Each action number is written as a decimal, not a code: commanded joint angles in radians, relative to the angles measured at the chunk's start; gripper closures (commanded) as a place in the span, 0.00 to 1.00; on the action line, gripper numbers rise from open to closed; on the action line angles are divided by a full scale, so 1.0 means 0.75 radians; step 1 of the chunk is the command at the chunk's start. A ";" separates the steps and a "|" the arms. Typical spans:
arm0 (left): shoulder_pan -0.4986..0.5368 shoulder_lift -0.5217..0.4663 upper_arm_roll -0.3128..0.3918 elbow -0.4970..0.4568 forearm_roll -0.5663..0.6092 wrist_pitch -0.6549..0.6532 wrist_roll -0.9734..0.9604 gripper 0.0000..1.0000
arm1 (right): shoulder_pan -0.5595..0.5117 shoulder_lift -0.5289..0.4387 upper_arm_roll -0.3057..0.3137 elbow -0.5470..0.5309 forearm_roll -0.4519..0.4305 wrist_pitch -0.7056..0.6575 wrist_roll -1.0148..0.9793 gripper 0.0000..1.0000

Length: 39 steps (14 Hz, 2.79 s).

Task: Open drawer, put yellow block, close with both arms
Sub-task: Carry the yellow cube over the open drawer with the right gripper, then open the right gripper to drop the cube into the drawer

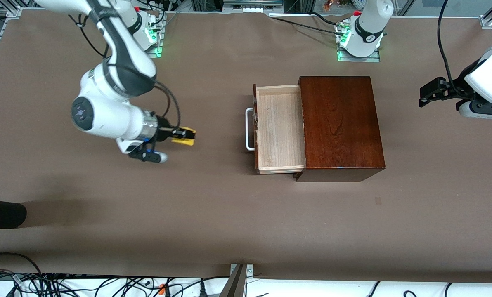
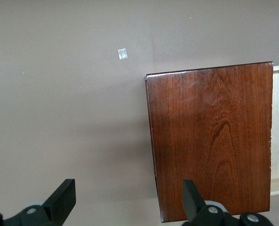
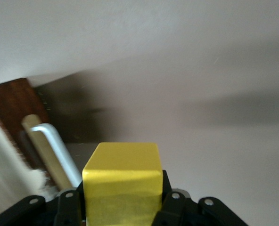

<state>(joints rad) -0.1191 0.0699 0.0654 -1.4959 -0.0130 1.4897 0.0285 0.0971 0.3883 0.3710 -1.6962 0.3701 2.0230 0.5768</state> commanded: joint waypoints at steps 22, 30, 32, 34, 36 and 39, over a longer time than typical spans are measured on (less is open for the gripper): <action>-0.023 -0.022 0.003 -0.022 0.015 -0.002 0.019 0.00 | 0.648 0.374 0.029 0.296 -0.512 0.344 1.994 0.79; -0.025 -0.011 0.003 -0.010 0.013 -0.002 0.009 0.00 | 0.662 0.386 0.031 0.300 -0.522 0.330 1.994 0.00; -0.027 0.003 0.003 -0.006 0.015 -0.002 0.017 0.00 | 0.646 0.337 0.029 0.300 -0.522 0.273 1.988 0.00; -0.025 0.003 0.005 -0.006 0.011 0.000 0.027 0.00 | 0.615 0.280 0.029 0.339 -0.522 0.201 1.966 0.00; -0.025 0.005 0.005 -0.006 0.007 0.006 0.027 0.00 | 0.568 0.235 0.029 0.406 -0.518 0.048 1.886 0.00; -0.048 0.015 0.003 0.008 0.007 0.006 0.025 0.00 | 0.493 0.172 0.029 0.435 -0.510 -0.162 1.546 0.00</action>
<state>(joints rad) -0.1366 0.0774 0.0644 -1.4969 -0.0130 1.4894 0.0285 0.5015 0.5514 0.3886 -1.3742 -0.0068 1.9905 1.8846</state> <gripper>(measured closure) 0.000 0.000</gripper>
